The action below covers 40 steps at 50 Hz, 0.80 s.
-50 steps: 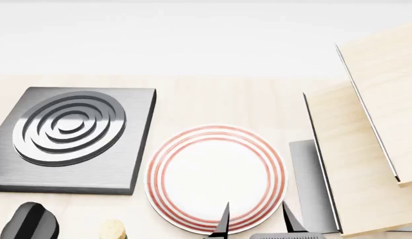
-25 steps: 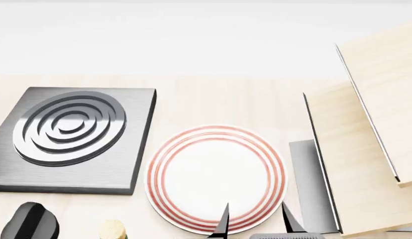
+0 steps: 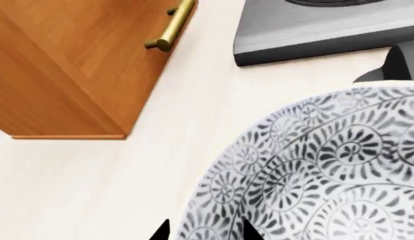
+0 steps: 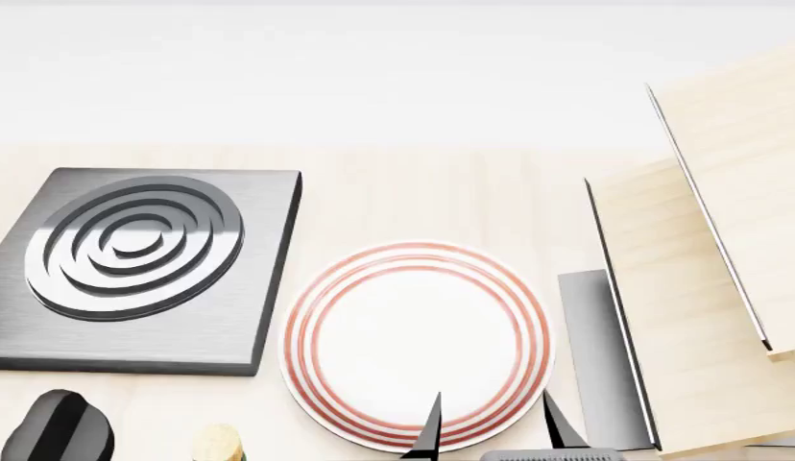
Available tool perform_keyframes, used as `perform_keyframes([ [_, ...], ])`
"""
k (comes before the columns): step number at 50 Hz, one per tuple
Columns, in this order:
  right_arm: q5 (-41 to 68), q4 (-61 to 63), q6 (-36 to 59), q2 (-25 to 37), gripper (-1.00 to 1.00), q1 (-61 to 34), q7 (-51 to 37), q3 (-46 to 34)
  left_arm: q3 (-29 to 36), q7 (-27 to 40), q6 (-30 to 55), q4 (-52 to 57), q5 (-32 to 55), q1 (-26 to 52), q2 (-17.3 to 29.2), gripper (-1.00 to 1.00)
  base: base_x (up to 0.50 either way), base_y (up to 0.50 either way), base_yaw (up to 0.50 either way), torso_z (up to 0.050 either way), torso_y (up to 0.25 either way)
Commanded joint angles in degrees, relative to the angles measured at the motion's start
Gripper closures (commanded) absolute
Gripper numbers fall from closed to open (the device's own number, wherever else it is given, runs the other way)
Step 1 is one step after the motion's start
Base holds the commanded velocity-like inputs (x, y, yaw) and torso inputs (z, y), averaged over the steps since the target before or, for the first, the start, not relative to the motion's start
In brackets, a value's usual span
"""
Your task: Pick up the akita bowl and put it on the plate.
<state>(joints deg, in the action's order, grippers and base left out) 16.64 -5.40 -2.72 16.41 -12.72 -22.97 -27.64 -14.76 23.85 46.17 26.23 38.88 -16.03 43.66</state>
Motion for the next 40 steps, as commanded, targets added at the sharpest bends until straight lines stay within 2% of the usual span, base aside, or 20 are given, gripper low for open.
perform_keyframes([
  [1,0.1,-0.1,0.0,0.1,-1.0,-0.1,0.0,-0.2,-5.1,-1.5,-4.7,1.6,0.0,-1.3,-2.9,1.0,0.0,0.0,0.0,0.0,0.0],
  [20,0.7,0.1,-0.1,0.4,-1.0,-0.1,0.0,-0.1,-8.2,-0.3,-8.4,2.9,1.3,3.0,-5.1,1.0,0.0,0.0,0.0,0.0,0.0],
  [29,0.7,0.8,0.3,0.6,-1.0,-0.1,-0.4,-0.3,-9.0,0.6,-6.7,5.2,3.6,5.4,-4.2,1.0,0.0,0.0,0.0,0.0,0.0],
  [37,0.8,0.5,0.1,0.5,-1.0,-0.2,-0.4,-0.4,-8.2,1.8,-4.7,6.0,6.0,10.5,-3.0,1.0,0.0,0.0,0.0,0.0,0.0],
  [40,0.8,0.4,-0.1,0.5,-1.0,-0.3,-0.3,-0.4,-7.2,2.2,-3.4,5.1,7.4,14.6,-2.2,1.0,0.0,0.0,0.0,0.0,0.0],
])
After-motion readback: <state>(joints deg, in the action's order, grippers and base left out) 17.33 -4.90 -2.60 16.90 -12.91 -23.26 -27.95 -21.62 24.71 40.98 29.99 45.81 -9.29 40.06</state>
